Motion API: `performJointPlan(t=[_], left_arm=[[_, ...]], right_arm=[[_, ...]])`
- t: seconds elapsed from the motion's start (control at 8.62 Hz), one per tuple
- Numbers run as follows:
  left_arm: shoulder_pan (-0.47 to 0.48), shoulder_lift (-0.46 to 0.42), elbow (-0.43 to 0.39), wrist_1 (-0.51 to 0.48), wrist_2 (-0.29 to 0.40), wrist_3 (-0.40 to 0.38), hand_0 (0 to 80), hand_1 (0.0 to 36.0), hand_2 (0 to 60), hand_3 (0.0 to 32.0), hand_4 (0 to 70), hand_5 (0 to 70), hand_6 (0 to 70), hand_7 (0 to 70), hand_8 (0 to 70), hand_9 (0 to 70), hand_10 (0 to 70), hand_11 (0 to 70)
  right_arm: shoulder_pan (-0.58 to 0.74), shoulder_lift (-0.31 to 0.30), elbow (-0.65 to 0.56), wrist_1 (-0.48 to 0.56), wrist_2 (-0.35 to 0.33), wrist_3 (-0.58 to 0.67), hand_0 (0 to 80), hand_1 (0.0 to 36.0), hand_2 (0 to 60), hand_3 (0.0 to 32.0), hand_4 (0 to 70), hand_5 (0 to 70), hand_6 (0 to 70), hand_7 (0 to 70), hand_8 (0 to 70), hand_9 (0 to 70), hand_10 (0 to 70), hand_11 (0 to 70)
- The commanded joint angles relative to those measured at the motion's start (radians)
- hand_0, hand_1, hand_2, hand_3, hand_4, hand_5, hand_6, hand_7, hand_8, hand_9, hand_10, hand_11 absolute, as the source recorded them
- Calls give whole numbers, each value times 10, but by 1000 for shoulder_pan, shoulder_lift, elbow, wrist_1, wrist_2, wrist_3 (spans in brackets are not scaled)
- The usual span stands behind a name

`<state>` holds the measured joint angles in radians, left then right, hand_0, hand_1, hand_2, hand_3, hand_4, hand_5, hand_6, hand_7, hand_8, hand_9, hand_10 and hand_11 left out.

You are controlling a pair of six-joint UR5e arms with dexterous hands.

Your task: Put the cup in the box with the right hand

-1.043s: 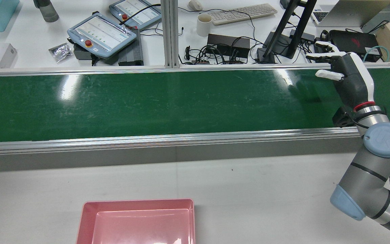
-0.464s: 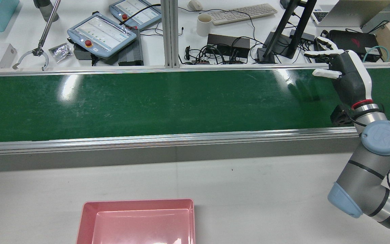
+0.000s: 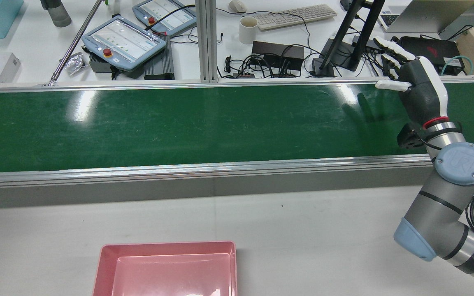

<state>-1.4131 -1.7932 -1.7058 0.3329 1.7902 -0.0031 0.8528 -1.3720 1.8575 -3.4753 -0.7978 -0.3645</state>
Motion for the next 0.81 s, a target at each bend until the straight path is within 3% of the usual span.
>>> performJointPlan(t=[0.0,0.12,0.46,0.58,0.7], left_arm=[[-1,0,0,0,0,0,0,0,0,0,0,0,0,0,0,0,0,0],[-1,0,0,0,0,0,0,0,0,0,0,0,0,0,0,0,0,0],[-1,0,0,0,0,0,0,0,0,0,0,0,0,0,0,0,0,0],[0,0,0,0,0,0,0,0,0,0,0,0,0,0,0,0,0,0],[0,0,0,0,0,0,0,0,0,0,0,0,0,0,0,0,0,0]], right_arm=[[0,5,-1,2,-3,2,442,0,0,248,299,11,18,245,62,109,2,2],[0,7,0,4,-3,2,440,0,0,228,327,8,16,231,50,86,8,11],[-1,8,-4,5,-3,1,440,0,0,214,335,8,11,200,37,63,16,23],[-1,22,-9,4,-1,-1,440,0,0,208,344,7,13,206,37,64,17,24],[-1,74,-50,4,-1,-2,441,0,0,202,356,7,15,216,40,71,19,25]])
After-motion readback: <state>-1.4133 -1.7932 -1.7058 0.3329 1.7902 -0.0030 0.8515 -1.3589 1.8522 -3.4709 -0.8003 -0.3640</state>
